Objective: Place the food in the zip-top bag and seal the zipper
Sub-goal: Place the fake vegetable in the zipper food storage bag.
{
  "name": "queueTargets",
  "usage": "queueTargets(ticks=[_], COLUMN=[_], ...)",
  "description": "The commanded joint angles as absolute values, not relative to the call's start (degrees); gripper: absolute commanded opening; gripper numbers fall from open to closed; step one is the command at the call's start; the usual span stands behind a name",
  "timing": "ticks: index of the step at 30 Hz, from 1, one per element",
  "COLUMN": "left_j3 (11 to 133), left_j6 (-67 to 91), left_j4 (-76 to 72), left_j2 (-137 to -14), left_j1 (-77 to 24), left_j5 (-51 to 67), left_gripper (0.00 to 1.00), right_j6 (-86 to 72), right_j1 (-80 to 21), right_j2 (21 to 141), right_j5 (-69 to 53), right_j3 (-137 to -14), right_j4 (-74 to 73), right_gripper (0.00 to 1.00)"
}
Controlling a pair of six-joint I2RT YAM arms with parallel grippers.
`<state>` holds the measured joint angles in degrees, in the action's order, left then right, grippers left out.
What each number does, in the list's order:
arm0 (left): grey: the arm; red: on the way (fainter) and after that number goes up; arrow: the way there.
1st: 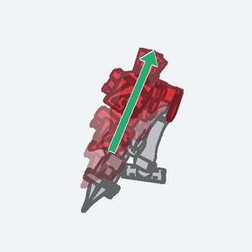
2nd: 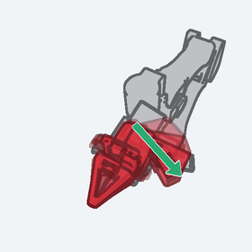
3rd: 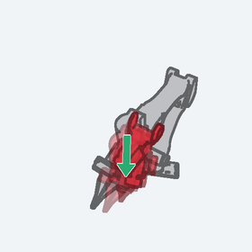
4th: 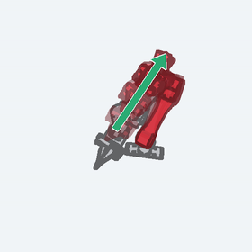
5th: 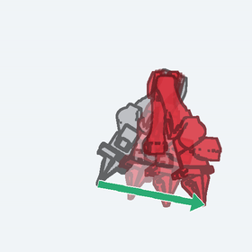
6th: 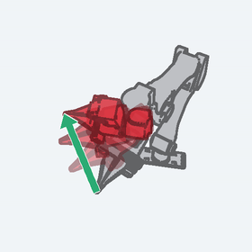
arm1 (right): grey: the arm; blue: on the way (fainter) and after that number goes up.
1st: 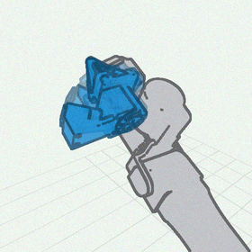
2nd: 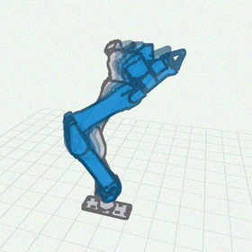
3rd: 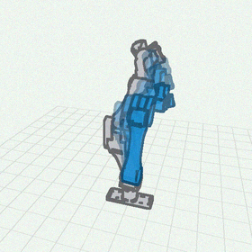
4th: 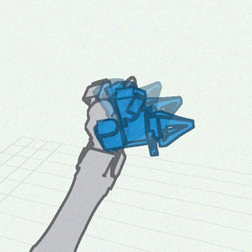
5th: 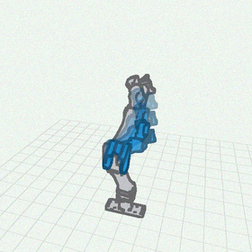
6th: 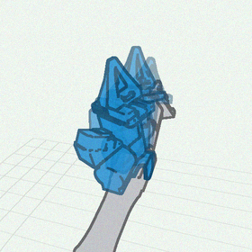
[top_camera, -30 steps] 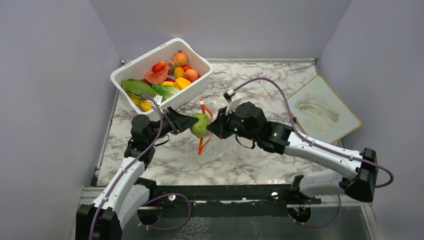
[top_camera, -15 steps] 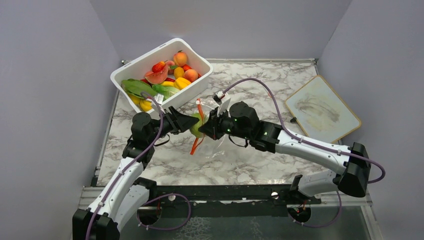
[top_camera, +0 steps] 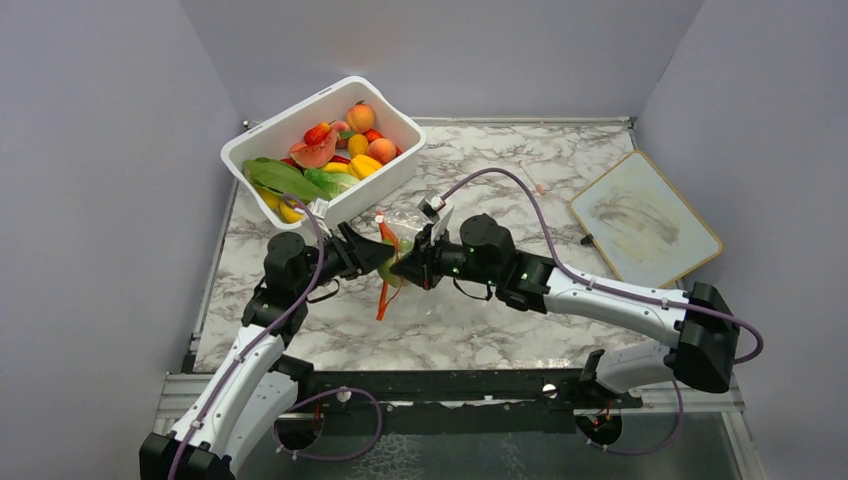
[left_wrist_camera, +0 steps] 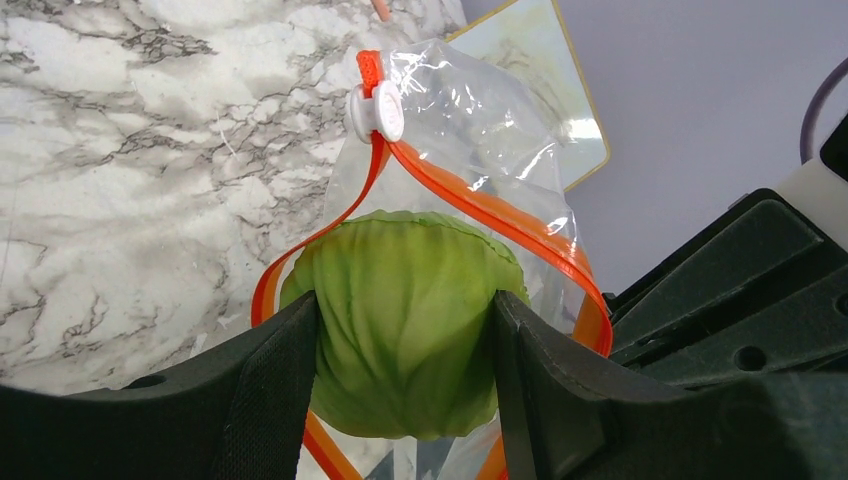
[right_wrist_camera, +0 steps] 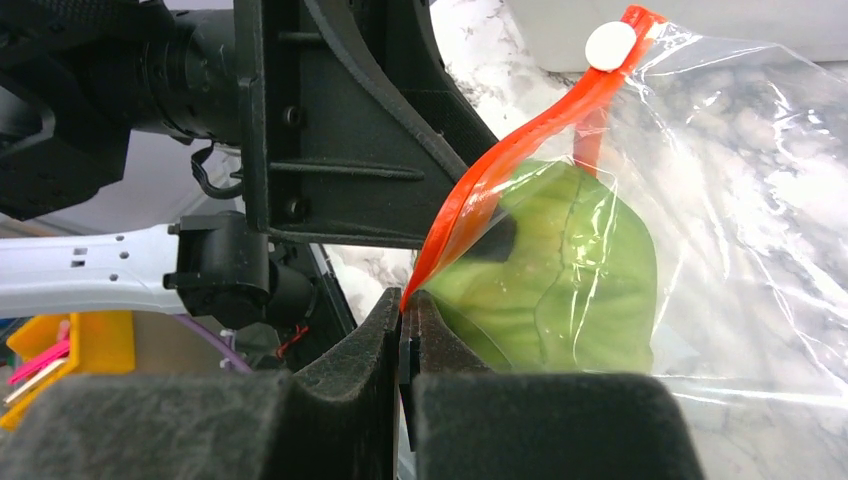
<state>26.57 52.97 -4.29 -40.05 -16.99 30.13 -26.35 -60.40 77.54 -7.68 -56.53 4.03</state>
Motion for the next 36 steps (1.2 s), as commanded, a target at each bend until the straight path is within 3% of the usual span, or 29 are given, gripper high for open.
queueTargets(ticks=[1, 5, 10, 26, 36], left_j3=[30.5, 31.9, 33.3, 41.4, 50.0], left_j6=[53.7, 53.8, 52.6, 41.1, 26.5], left_j4=[-3.1, -3.1, -2.7, 9.7, 24.7], left_j2=[-40.6, -41.2, -40.7, -38.0, -41.0], left_j1=[-17.4, -17.5, -17.5, -17.5, -17.5], left_j5=[29.4, 32.1, 36.1, 39.7, 32.7], left_gripper=[0.33, 0.67, 0.8, 0.88, 0.79], right_j6=[-24.5, -24.8, -27.5, -34.2, -33.3], right_j1=[-60.4, -60.4, -60.4, -60.4, -60.5], right_j2=[75.2, 73.1, 70.1, 61.0, 57.8], right_j5=[-8.9, -6.4, -2.1, 4.8, 10.0], right_j3=[-54.3, -52.7, -50.3, -43.6, -43.4], right_j4=[9.5, 9.5, 9.5, 14.0, 9.1], right_gripper=[0.01, 0.01, 0.01, 0.01, 0.01])
